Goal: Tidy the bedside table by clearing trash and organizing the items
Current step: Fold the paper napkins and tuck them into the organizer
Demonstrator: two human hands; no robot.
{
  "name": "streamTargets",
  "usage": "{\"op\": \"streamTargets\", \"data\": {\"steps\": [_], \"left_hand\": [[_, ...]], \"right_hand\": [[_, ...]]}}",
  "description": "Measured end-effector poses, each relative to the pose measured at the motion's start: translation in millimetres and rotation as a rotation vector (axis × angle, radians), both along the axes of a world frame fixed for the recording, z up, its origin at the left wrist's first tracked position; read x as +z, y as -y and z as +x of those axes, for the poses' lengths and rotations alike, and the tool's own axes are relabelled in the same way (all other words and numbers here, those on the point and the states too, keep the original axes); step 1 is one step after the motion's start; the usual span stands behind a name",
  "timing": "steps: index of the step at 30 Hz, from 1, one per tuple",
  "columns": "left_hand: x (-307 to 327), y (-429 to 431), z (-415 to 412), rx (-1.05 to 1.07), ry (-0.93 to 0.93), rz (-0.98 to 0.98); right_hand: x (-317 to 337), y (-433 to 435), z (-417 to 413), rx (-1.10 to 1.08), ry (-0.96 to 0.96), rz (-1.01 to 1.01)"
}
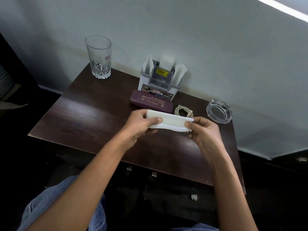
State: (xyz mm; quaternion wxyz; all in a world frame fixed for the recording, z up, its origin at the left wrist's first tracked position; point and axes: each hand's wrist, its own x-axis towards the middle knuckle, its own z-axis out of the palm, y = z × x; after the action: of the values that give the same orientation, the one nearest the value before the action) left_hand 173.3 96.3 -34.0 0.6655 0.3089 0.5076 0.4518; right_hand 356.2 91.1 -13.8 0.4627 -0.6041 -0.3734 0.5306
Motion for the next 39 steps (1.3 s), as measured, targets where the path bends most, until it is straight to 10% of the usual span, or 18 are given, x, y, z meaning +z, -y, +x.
{"op": "streamTargets", "data": {"steps": [22,35,39], "left_hand": [[15.1,-3.0,-8.3,0.235,0.01,0.096],[26.6,-6.6,-23.1,0.559,0.201,-0.083],[25.8,-7.8,-24.3,0.537,0.206,-0.103]], "right_hand": [[27.6,-0.4,-9.5,-0.069,-0.063,0.051],[126.2,-139.6,-47.6,0.225,1.197,0.545],[127.7,-161.9,-66.5,0.352,1.33,0.527]]}}
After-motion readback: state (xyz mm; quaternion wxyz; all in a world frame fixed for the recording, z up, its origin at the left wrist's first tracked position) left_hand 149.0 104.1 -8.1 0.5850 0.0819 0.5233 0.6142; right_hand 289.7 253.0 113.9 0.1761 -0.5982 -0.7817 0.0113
